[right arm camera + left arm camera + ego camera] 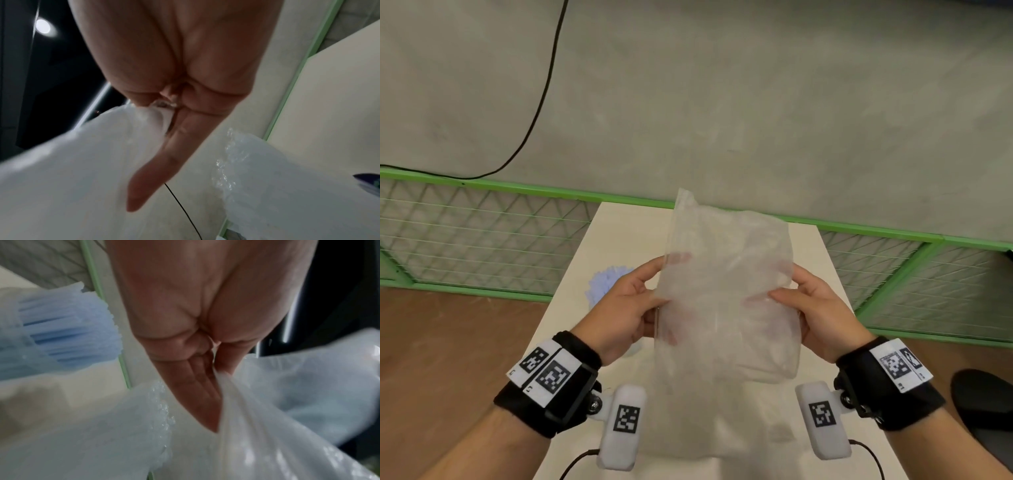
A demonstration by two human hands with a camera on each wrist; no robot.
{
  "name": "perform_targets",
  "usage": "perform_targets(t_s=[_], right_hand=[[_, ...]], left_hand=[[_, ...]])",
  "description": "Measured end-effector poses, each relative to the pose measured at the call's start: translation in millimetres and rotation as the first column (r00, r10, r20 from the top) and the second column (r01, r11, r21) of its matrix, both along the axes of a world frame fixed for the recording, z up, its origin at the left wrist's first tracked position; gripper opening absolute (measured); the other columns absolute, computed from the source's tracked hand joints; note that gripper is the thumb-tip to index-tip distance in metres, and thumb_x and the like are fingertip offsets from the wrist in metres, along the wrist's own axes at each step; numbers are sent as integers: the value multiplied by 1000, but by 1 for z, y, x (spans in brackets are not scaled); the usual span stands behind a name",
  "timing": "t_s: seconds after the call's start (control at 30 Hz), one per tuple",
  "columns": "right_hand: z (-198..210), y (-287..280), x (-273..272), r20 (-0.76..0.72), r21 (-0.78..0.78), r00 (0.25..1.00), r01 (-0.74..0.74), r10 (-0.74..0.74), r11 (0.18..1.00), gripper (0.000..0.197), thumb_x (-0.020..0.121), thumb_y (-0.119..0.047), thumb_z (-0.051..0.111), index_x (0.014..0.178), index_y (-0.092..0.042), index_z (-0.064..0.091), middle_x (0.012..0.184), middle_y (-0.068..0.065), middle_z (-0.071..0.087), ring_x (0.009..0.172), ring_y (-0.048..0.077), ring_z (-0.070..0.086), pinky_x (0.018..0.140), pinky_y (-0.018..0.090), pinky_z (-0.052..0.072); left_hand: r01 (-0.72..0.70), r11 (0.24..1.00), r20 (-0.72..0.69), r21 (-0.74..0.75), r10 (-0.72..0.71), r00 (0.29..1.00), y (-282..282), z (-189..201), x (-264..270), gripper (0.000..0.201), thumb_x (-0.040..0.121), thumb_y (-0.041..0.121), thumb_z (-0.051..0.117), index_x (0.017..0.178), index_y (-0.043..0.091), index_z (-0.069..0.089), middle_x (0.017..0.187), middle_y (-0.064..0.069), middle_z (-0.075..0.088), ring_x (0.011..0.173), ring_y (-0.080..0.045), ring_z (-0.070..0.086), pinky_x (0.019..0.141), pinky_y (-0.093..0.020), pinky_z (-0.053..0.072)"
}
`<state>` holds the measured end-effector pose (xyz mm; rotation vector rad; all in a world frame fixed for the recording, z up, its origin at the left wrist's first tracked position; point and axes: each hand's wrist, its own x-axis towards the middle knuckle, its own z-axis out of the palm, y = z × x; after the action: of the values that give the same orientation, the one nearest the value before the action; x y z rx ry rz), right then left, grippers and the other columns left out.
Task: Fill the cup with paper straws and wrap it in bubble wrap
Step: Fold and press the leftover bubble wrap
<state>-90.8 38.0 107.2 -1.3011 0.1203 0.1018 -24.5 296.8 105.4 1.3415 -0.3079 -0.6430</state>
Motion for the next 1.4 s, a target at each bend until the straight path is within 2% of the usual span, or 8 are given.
perform_targets(t_s=[0.1, 0.3, 0.5, 0.67, 0.9, 1.13, 1.23, 1.4], right_hand=[[0, 0, -1, 64, 28, 997, 30, -31, 999, 43, 84, 5, 50, 111, -21, 72, 101, 14, 74, 87, 25, 72, 70, 37, 61], [-6, -5, 5, 115, -91, 985, 141, -130, 986, 48, 84, 18, 46, 53, -14, 66, 67, 15, 61, 58, 24, 55, 53, 27, 42], [0, 2, 11, 124, -141, 982, 156, -139, 978, 29, 79, 4, 45, 62, -11, 63, 67, 12, 53, 59, 21, 45, 55, 31, 30], [7, -7, 7, -48, -10, 997, -63, 63, 998, 59, 87, -69, 37, 134, -37, 50, 119, 10, 66, 100, 33, 64, 69, 45, 55], [18, -14, 1, -44, -260, 992, -128, 121, 957, 86, 84, 11, 64, 141, -43, 31, 88, 18, 70, 73, 29, 68, 60, 38, 58], [-13, 17, -6, -34, 280, 999, 13, -3, 960, 99, 58, -62, 84, 139, -17, 48, 134, 16, 59, 114, 32, 59, 92, 46, 52], [-25, 41, -11, -63, 224, 998, 19, -5, 974, 79, 71, -49, 81, 133, -8, 53, 132, 20, 60, 119, 38, 57, 105, 52, 43], [-17, 30, -9, -5, 21, 1000, 24, -23, 999, 29, 93, -16, 57, 114, 2, 65, 110, 16, 71, 98, 26, 69, 80, 35, 57]], left_hand=[[-25, 997, -74, -76, 20, 997, -1, -1, -1, 50, 97, -1, 47, 118, 39, 68, 98, -16, 68, 73, -31, 63, 53, -36, 57], [-17, 989, -204, -146, -14, 979, -2, -6, -7, 29, 98, 10, 45, 89, 18, 71, 108, -14, 59, 84, -30, 58, 69, -59, 56], [48, 997, -128, -62, -56, 990, -5, -1, -17, 31, 82, 26, 75, 99, 16, 52, 102, -9, 58, 80, -30, 63, 66, -49, 58], [61, 992, 30, 106, -65, 997, -4, -3, -17, 61, 74, -1, 80, 114, 26, 43, 86, -13, 70, 67, -33, 64, 59, -38, 57], [30, 964, 199, 265, -85, 976, 7, -7, -20, 79, 56, 19, 86, 118, 42, 42, 106, -25, 65, 94, -45, 62, 88, -59, 53], [-194, 981, 238, 10, 186, 953, -11, -12, -27, 79, 63, -8, 82, 115, 37, 44, 110, -14, 61, 80, -28, 68, 62, -38, 57], [-270, 962, 308, -25, 265, 914, -24, -19, -34, 79, 65, -3, 83, 117, 38, 41, 123, -12, 55, 91, -28, 70, 65, -35, 59], [-233, 972, 166, -24, 234, 958, -12, -13, -35, 71, 65, 30, 84, 123, 42, 44, 104, -4, 70, 91, -22, 71, 77, -38, 60]])
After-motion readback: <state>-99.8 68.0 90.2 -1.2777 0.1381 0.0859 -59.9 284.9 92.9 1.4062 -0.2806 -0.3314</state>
